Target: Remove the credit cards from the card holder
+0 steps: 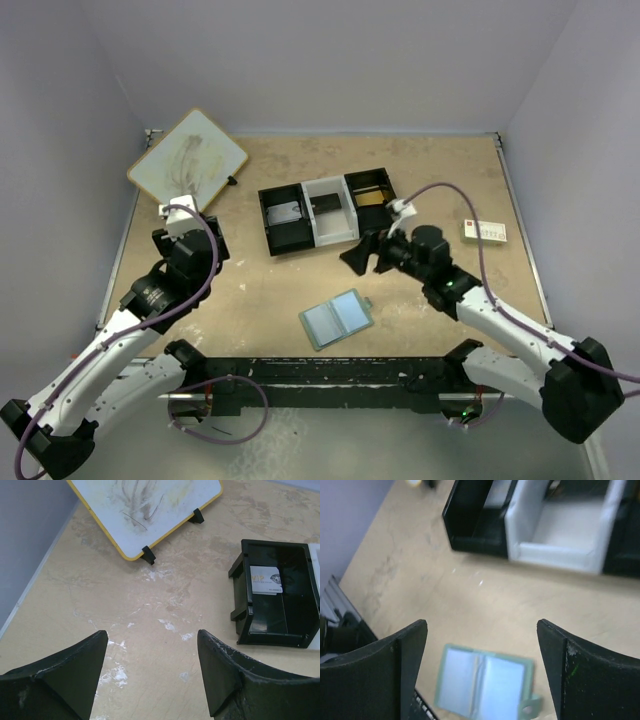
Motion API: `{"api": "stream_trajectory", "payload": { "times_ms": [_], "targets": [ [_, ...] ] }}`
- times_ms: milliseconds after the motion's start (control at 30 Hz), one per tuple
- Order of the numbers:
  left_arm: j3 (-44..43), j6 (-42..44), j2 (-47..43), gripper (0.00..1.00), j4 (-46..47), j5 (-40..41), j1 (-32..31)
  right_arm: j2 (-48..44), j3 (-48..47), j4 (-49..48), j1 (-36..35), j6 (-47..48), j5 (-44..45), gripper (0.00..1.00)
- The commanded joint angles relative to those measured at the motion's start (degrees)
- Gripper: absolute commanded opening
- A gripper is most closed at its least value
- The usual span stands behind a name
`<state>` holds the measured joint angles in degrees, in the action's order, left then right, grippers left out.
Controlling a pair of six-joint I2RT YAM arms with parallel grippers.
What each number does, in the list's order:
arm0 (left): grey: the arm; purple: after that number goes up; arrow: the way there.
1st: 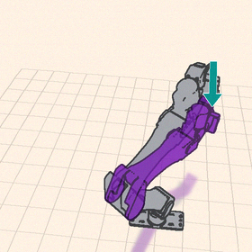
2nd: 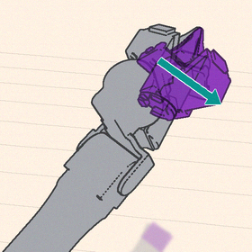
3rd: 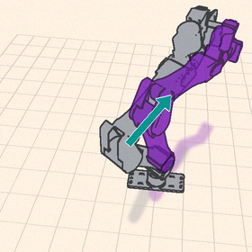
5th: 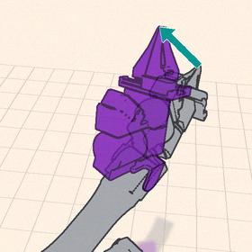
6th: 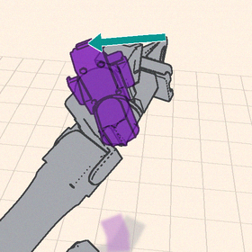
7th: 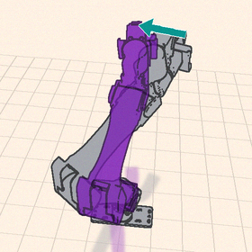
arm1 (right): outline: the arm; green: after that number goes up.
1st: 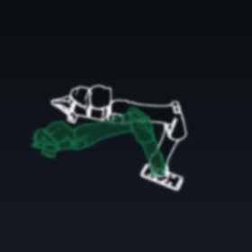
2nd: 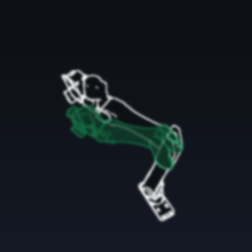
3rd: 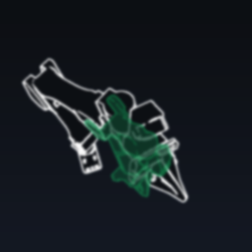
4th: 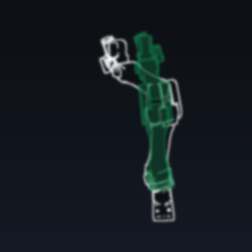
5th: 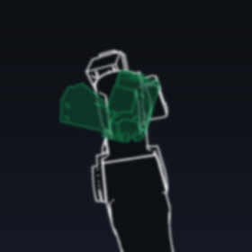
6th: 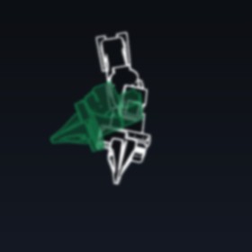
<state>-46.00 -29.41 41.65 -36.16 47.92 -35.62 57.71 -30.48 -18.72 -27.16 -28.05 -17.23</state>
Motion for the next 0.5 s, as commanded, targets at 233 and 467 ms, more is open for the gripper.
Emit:
{"api": "stream_trajectory", "payload": {
  "times_ms": [233, 467],
  "targets": [
    [-1.10, -1.87, -0.60, 0.71, -0.80, 5.01, 0.39, 13.66, -9.57, 21.19, -32.83, -14.83, 38.83, 0.74],
    [-1.09, -2.16, -0.76, 0.70, -1.07, 6.66, 0.37, 23.78, -13.81, 22.84, -39.16, -15.18, 38.69, 0.69]
  ]
}}
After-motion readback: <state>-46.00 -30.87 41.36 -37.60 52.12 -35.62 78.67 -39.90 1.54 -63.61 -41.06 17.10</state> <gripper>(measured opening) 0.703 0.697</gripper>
